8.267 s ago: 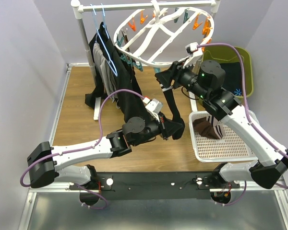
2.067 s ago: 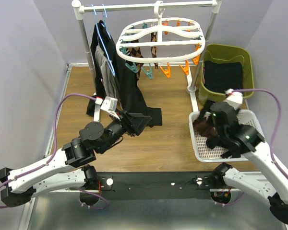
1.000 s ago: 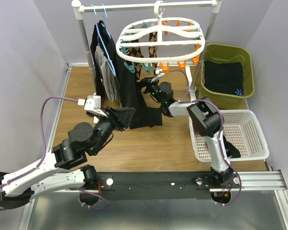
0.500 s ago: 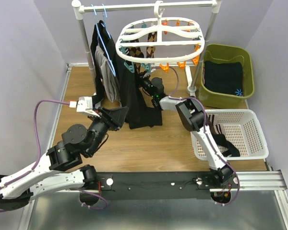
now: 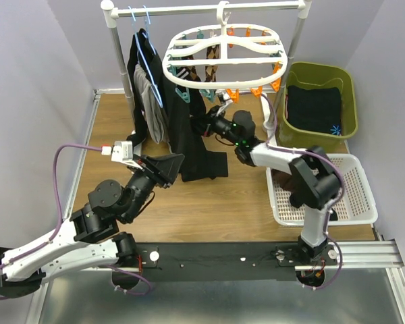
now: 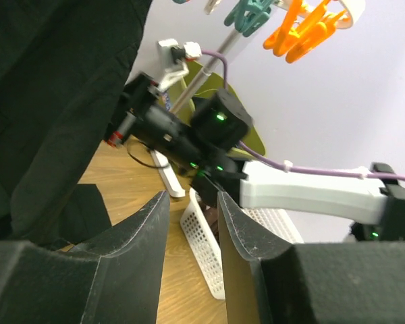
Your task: Remove the socks clipped to the hanger
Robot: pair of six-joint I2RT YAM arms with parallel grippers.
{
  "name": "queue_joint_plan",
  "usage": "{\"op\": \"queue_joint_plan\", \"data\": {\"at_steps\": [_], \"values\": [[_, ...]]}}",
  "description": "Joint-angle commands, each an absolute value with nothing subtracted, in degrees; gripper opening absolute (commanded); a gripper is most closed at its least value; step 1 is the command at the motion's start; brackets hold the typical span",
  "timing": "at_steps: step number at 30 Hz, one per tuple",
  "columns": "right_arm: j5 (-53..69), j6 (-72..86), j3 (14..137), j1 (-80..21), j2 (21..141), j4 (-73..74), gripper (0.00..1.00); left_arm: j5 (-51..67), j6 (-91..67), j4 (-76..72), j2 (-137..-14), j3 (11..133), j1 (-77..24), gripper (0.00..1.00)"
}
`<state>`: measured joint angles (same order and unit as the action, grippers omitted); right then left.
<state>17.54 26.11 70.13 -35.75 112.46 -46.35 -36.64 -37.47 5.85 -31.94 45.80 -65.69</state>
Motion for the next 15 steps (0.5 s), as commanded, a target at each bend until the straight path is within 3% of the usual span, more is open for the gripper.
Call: {"op": "queue_joint_plan", "data": {"at_steps": [1, 11, 15], "values": [[23.3, 30.3, 59.5, -35.9, 103.7, -41.1, 0.01, -34.8, -37.2, 1.7, -32.3, 45.6, -65.4, 0.43], [27.4, 35.1, 42.3, -36.2, 83.5, -37.8, 0.01, -28.7, -40.5, -1.7, -36.6, 46.7, -65.3, 0.42], [27.9, 35.5, 38.2, -36.2, 75.9, -33.6, 0.01, -26.9, -40.8, -1.0, -37.4, 47.9, -65.5, 0.52]]}}
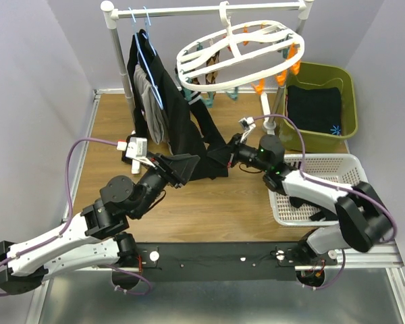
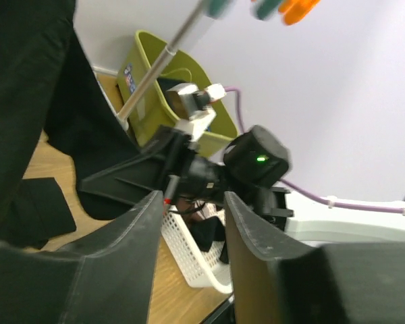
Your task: Remove the socks clipped to the hanger
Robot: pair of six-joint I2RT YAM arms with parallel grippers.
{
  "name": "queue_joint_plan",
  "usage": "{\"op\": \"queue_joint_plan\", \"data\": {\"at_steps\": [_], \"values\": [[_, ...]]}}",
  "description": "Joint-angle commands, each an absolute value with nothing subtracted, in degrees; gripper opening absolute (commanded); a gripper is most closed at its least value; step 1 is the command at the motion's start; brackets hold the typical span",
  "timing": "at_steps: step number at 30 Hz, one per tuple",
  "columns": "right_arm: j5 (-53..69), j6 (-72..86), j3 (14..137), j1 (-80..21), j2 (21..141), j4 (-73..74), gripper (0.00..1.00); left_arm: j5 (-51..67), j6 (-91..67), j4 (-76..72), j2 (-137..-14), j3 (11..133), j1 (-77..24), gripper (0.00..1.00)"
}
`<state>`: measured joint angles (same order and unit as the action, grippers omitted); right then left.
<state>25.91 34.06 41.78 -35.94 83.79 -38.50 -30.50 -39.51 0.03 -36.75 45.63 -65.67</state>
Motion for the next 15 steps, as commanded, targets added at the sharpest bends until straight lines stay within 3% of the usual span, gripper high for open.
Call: {"op": "queue_joint_plan", "data": {"at_steps": [1, 5, 15], "values": [[27.8, 35.4, 37.8, -36.2, 74.1, -31.8, 0.01, -26.7, -40.8, -0.4, -37.4, 48.2, -65.4, 0.54], [27.7, 34.1, 37.1, -36.2, 67.2, -24.4, 0.01, -26.4, -41.1, -0.9, -36.4, 49.3, -65.4, 0.58], [30.5, 32.5, 37.6, -36.2, 53.7, -7.8, 0.01, -34.1, -40.0, -4.4, -38.1, 51.9, -65.4, 0.55]]}}
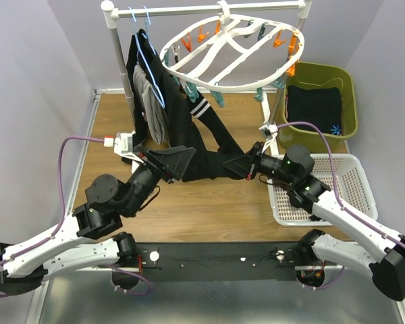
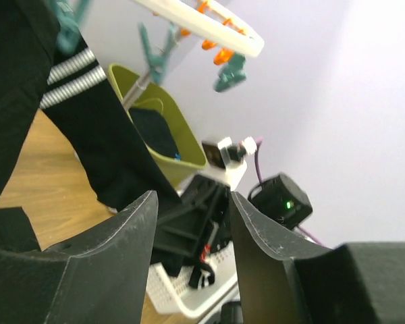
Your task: Remove the socks clipped to the hanger
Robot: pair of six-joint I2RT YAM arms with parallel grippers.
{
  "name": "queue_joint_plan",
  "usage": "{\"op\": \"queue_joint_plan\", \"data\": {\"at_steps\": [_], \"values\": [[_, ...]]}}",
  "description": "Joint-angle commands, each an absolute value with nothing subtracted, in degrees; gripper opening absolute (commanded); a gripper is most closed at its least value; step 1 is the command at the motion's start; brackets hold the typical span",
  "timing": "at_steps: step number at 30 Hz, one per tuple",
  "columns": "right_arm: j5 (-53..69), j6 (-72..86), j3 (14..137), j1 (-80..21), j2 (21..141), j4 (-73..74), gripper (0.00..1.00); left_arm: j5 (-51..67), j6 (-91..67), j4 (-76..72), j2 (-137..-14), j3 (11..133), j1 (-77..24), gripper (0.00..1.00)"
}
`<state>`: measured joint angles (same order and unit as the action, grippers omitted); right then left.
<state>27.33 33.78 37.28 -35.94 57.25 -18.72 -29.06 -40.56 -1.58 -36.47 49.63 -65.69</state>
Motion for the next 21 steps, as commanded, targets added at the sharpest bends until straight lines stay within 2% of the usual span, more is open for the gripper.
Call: {"op": "queue_joint_plan", "data": {"at_steps": [1, 8, 14, 21], "values": [[30.6, 32.3, 38.0, -36.2, 52.3, -5.2, 0.01, -35.3, -39.9, -5.2, -39.5, 52.4, -65.4, 0.55], [31.3, 31.6, 41.1, -36.2, 46.9, 3.3, 0.01, -42.3, -43.5, -5.1, -46.0, 55.9, -65.4, 0.55], [38.8, 32.6, 42.3, -36.2, 46.1, 3.8, 0.01, -48.6, -48.0, -4.0, -42.2, 53.2, -65.4, 0.54], [50.7, 38.0, 41.1, -36.2, 52.5, -9.0, 0.01, -51.9, -48.2, -1.3, -34.5, 48.2, -65.4, 0.52]]}}
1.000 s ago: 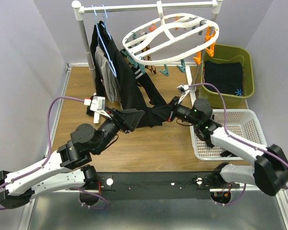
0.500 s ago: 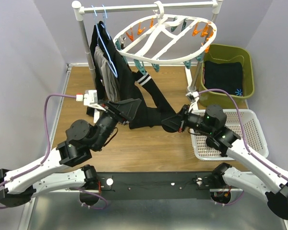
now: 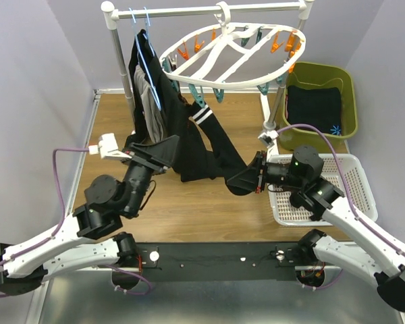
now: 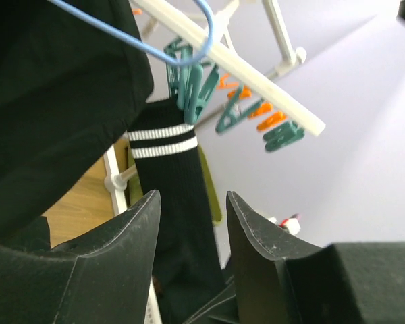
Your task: Remove the socks clipped to the hanger
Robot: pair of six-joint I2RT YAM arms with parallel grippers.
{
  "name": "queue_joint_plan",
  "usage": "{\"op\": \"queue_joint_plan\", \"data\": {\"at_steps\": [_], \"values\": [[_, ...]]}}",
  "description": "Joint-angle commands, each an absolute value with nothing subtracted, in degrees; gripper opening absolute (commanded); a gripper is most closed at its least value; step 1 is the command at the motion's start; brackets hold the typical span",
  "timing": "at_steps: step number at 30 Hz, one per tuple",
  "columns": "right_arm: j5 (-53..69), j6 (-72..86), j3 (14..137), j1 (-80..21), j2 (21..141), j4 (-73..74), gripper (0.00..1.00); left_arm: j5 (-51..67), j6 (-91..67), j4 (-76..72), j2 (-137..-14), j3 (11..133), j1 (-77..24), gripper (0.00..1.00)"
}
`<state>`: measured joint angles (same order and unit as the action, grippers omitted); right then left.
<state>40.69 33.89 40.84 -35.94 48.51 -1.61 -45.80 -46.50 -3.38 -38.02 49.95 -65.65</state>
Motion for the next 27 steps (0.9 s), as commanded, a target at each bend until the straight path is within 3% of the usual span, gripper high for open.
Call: {"op": "queue_joint_plan", "data": {"at_steps": [1, 8, 16, 23, 27], "values": [[51.7, 40.8, 40.8, -36.2, 53.2, -13.8, 0.01, -52.2, -48.1, 0.0, -33.6, 48.2, -65.5, 0.52], [56.6, 43.0, 43.7, -38.2, 57.0, -17.3, 0.01, -50.0, -46.2, 7.9, -32.8, 47.6, -65.4, 0.60], [57.8, 32.3, 47.2, -39.8, 50.5, 1.9, 0.01, -38.2, -37.9, -9.7, -36.9, 46.8, -65.4, 0.74], [54.2, 28.9, 50.1, -39.8, 44.7, 10.7, 0.01, -41.6, -40.9, -13.3, -46.7, 54.3, -65.1, 0.74], [53.3, 27.9, 50.8, -39.8, 43.9, 12.6, 0.01, -42.0, -45.2, -17.6, -49.1, 54.0, -61.6, 0.69]]}}
